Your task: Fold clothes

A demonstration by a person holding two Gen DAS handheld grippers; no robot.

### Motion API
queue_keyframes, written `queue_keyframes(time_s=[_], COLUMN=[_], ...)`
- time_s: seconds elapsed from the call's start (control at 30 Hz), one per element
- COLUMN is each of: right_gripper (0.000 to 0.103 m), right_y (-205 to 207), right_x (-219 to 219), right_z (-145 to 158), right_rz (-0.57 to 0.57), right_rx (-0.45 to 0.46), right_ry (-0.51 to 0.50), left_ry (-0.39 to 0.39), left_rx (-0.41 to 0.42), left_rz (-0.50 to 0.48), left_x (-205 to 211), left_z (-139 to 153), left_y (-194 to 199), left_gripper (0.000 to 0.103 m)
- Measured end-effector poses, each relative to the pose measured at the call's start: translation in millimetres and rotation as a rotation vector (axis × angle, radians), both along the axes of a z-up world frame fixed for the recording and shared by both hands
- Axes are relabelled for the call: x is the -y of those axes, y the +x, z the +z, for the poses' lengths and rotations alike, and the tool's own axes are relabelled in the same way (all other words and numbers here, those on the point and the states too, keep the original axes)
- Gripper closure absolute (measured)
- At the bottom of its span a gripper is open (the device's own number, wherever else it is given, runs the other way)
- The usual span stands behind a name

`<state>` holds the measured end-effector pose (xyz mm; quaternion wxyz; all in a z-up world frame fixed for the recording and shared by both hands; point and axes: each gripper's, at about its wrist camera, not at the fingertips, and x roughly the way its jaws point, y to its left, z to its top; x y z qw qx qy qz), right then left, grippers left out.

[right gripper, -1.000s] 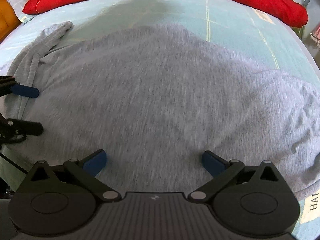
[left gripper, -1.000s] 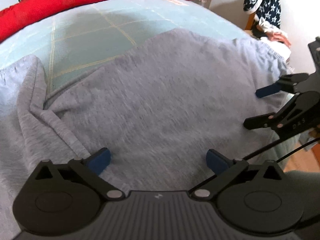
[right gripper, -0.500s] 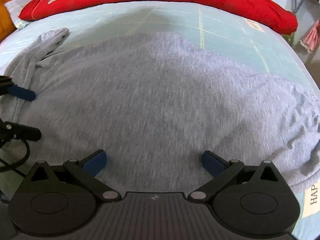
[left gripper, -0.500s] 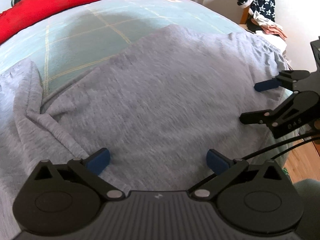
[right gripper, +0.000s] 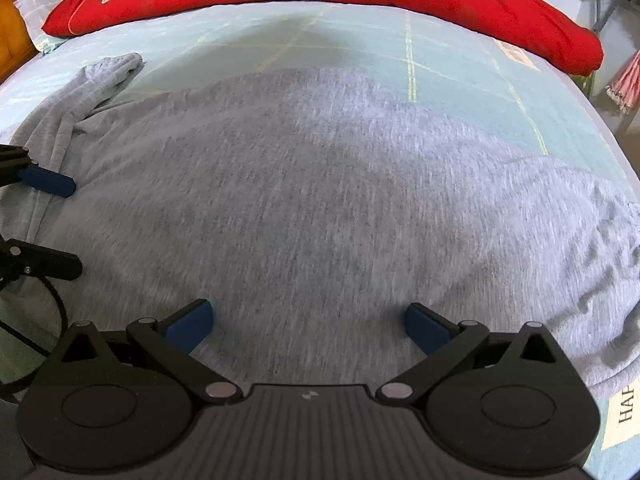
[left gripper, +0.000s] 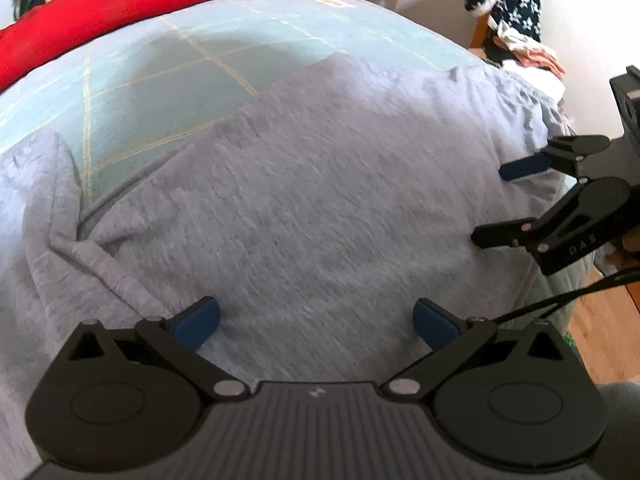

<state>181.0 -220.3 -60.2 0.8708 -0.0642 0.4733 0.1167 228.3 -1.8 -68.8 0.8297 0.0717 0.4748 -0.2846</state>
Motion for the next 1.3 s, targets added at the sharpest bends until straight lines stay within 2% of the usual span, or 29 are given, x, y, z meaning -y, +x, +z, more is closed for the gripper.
queue_keyframes(time_s=[0.37, 0.47, 0.6, 0.73, 0.83, 0.97, 1.1, 1.17, 1.2, 1.3], right_gripper=[0.000, 0.000, 0.000, 0.000, 0.000, 0.000, 0.000, 0.000, 0.000, 0.000], right_y=[-2, -3, -4, -1, 4, 4, 5, 2, 0, -19], right_x=[-11, -12, -9, -7, -2, 19, 41, 49, 53, 53], right_z=[-2, -3, -3, -1, 5, 22, 25, 15, 10, 6], right_rz=[-0.119, -0.132, -0.123, -0.104, -0.050, -0.002, 0.031, 0.028, 0.021, -0.008], right_rx=[0.046, 0.066, 0.079, 0.062, 0.031, 0.062, 0.084, 0.051, 0.037, 0.078], right_ry=[-0.005, -0.002, 0.005, 0.011, 0.025, 0.079, 0.043, 0.020, 0.019, 0.004], left_ry=[-0.032, -0.037, 0.002, 0.041, 0.109, 0.182, 0.202, 0.186, 0.172, 0.148], left_rx=[-0.021, 0.004, 0.040, 0.007, -0.014, -0.002, -0.047, -0.067, -0.065, -0.046], left_rz=[-0.093, -0.092, -0.094, -0.065, -0.037, 0.049, 0.124, 0.142, 0.141, 0.122], left_x=[-7, -8, 0, 10, 22, 38, 42, 35, 29, 11], left_z=[0, -2, -3, 3, 15, 31, 18, 10, 9, 16], left_y=[10, 7, 3, 11, 15, 4, -14, -23, -28, -30], left_gripper=[0.001, 0.001, 0.001, 0.001, 0.002, 0.002, 0.002, 0.002, 0.002, 0.003])
